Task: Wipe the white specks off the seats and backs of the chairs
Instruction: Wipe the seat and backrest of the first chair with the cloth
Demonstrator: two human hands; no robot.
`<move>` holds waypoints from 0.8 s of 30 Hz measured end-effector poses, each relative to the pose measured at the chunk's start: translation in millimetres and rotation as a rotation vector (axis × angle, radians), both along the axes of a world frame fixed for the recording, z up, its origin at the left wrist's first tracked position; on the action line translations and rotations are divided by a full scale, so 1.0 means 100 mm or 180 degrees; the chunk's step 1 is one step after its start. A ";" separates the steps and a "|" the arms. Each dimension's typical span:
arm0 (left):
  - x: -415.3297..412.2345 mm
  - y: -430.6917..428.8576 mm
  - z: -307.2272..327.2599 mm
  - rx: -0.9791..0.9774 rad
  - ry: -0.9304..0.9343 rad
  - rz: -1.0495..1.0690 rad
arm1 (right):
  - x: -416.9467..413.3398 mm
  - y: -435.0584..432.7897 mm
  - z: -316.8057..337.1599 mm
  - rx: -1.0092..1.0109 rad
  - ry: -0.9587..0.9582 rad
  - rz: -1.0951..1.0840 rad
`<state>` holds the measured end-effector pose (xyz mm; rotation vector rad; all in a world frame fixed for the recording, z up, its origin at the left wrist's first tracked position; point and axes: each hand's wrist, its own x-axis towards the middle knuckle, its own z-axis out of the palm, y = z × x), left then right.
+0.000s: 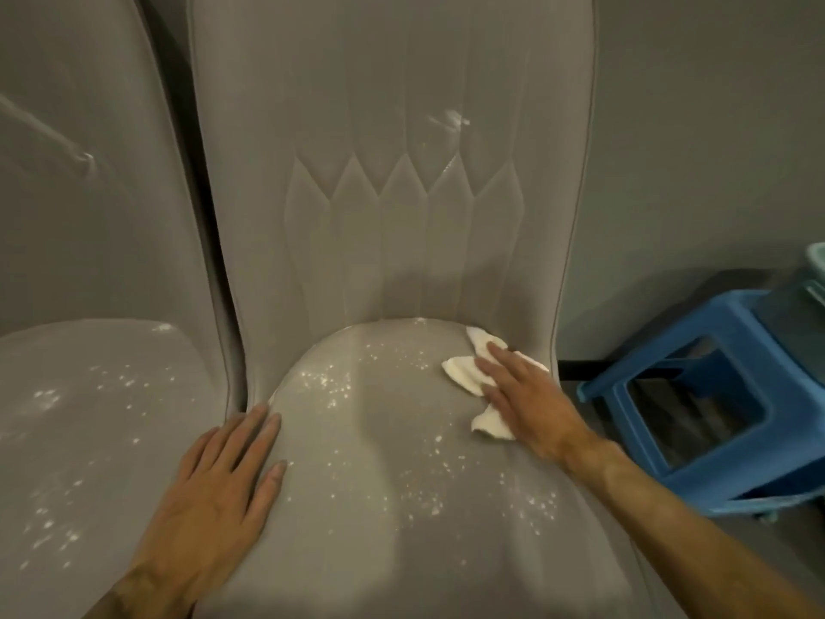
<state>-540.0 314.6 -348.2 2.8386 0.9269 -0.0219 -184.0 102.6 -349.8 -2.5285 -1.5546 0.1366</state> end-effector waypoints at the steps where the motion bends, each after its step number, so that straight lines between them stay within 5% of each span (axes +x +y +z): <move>1: -0.01 0.00 -0.03 0.0035 -0.0065 -0.0009 | 0.03 0.05 0.01 0.0105 0.0035 -0.0128; 4: -0.03 0.02 -0.11 0.0164 -0.0240 -0.0048 | -0.11 0.29 -0.03 0.0268 0.0013 -0.0403; 10: -0.07 0.03 -0.19 0.0239 -0.0266 -0.0062 | -0.55 0.36 -0.07 0.0206 -0.0061 0.0211; 17: -0.05 0.02 -0.17 0.0233 -0.0336 -0.0084 | -0.23 0.32 0.01 0.0134 -0.0043 -0.0649; 24: -0.08 0.02 -0.16 0.0265 -0.0283 -0.0153 | -0.37 0.12 -0.05 0.0021 0.0125 0.0043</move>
